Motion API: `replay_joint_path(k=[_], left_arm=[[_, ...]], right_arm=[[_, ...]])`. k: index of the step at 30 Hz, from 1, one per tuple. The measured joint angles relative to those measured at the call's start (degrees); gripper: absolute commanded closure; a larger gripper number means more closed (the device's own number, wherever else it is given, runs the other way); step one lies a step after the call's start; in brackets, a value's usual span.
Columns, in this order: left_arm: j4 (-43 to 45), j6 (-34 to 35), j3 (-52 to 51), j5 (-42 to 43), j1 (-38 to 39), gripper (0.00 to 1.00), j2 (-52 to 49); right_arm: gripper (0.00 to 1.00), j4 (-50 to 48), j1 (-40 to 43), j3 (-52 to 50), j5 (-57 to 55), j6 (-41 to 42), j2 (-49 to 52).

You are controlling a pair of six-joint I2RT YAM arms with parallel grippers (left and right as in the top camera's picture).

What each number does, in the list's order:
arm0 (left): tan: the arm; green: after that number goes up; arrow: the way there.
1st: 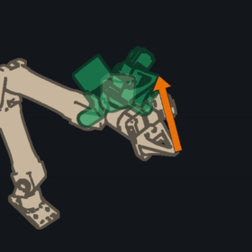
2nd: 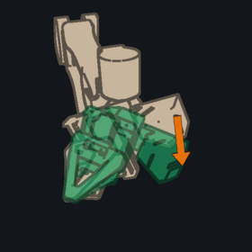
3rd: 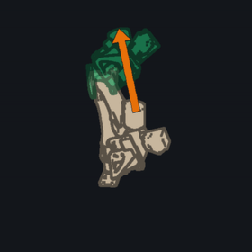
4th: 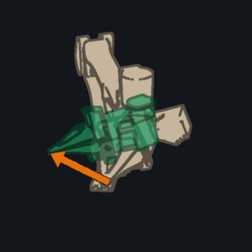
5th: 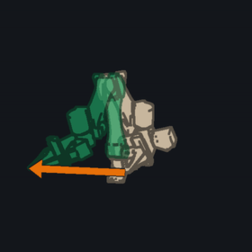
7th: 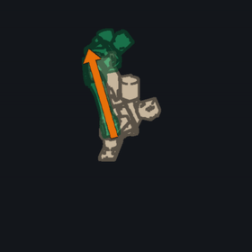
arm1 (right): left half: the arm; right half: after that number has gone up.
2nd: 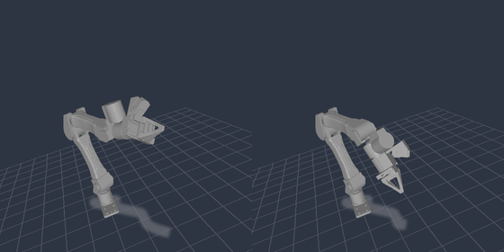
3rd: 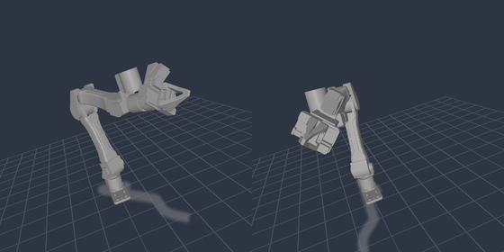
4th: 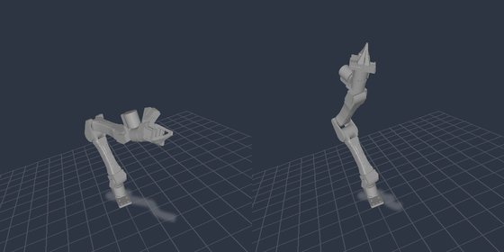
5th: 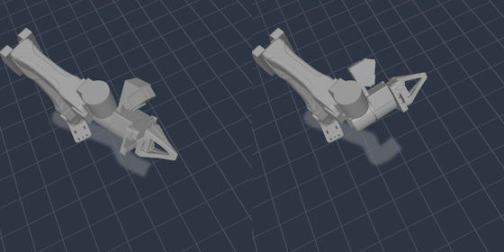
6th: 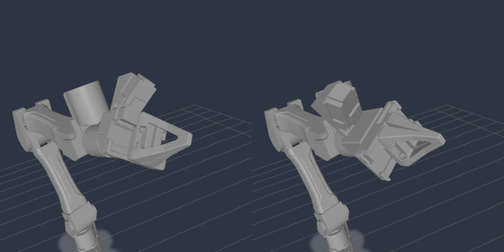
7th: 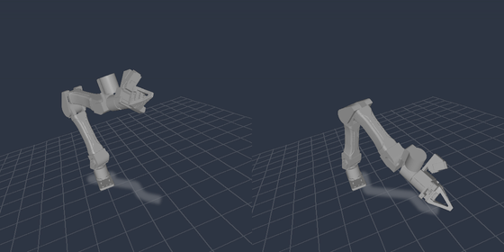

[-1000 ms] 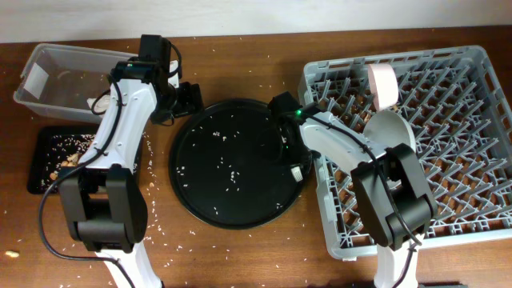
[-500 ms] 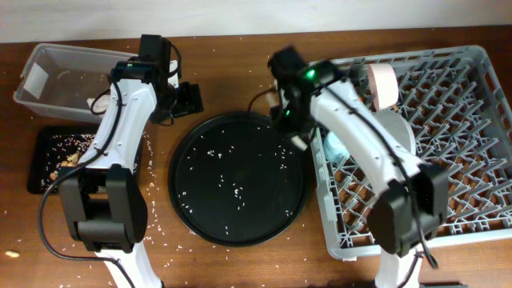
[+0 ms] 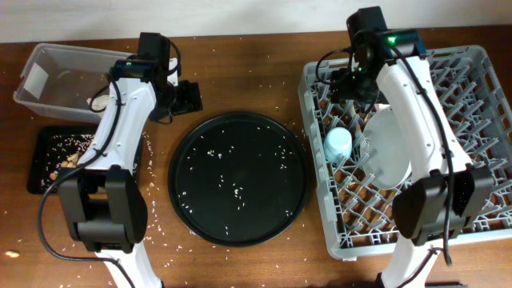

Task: Sort waste into correct bins and load items into the dishwasher rack

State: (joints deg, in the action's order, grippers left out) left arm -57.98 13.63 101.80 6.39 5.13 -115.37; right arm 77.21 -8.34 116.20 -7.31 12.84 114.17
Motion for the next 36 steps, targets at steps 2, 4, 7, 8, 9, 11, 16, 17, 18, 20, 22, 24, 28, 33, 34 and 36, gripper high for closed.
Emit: replay_joint_path(k=[2, 4, 7, 8, 9, 11, 16, 17, 18, 20, 22, 24, 28, 33, 34, 36], left_arm=[[0.1, -1.0, 1.5, -0.3, 0.0, 0.01, 1.1], [0.2, -2.0, 3.1, -2.4, 0.0, 0.01, 5.3], [0.2, -2.1, 3.9, -3.9, 0.0, 0.01, 8.2], [0.1, -2.1, 3.9, -4.1, 0.0, 0.01, 8.2], [0.1, -2.1, 3.9, -4.3, 0.0, 0.01, 8.1], [0.1, -2.1, 3.9, -4.5, 0.0, 0.01, 8.1], [0.1, -2.1, 3.9, -4.5, 0.0, 0.01, 8.1], [0.1, -2.1, 3.9, -4.5, 0.0, 0.01, 8.1], [0.1, -2.1, 3.9, -4.5, 0.0, 0.01, 8.1], [0.1, -2.1, 3.9, -4.5, 0.0, 0.01, 8.1], [0.1, -2.1, 3.9, -4.6, 0.0, 0.01, 8.1], [0.1, -2.1, 3.9, -4.5, 0.0, 0.01, 8.1], [0.0, -2.1, 3.9, -4.8, 0.0, 0.01, 8.1], [0.1, -2.1, 4.0, -5.0, 0.0, 0.01, 8.1], [-0.1, -2.1, 4.0, -4.9, 0.0, 0.01, 8.1], [0.0, -2.1, 4.0, -4.9, 0.0, 0.01, 8.1]], right_arm=[[0.09, 3.0, -0.2, 4.0, 0.5, -0.4, -0.3], [0.04, 5.6, -0.8, 10.7, 0.8, -1.3, -4.3], [0.02, 9.7, -1.2, 17.7, 1.0, -1.7, -14.6], [0.02, 10.0, -1.2, 18.4, 1.0, -1.7, -18.4], [0.02, 10.1, -1.2, 19.2, 1.0, -1.7, -22.7], [0.01, 10.3, -1.2, 20.0, 1.0, -1.7, -28.5], [0.02, 10.4, -1.2, 19.9, 0.2, -1.9, -29.5], [0.02, 10.8, -1.2, 19.8, -0.8, -2.1, -29.3], [0.02, 11.0, -1.2, 19.7, -1.6, -2.4, -29.2], [0.01, 8.4, -1.2, 18.4, -4.1, -2.9, -29.2], [0.01, 1.7, -0.7, 14.5, -5.5, -3.0, -29.7], [0.02, -6.3, 0.8, 6.8, -5.7, -3.5, -31.8], [0.01, -26.6, 5.8, -19.9, -1.4, -5.9, -46.0], [0.02, -55.5, 11.2, -65.4, 4.7, -6.8, -76.0], [0.02, -59.0, 12.8, -72.4, 6.5, -6.9, -80.7], [0.02, -62.9, 14.6, -84.6, 9.3, -6.9, -89.5]])
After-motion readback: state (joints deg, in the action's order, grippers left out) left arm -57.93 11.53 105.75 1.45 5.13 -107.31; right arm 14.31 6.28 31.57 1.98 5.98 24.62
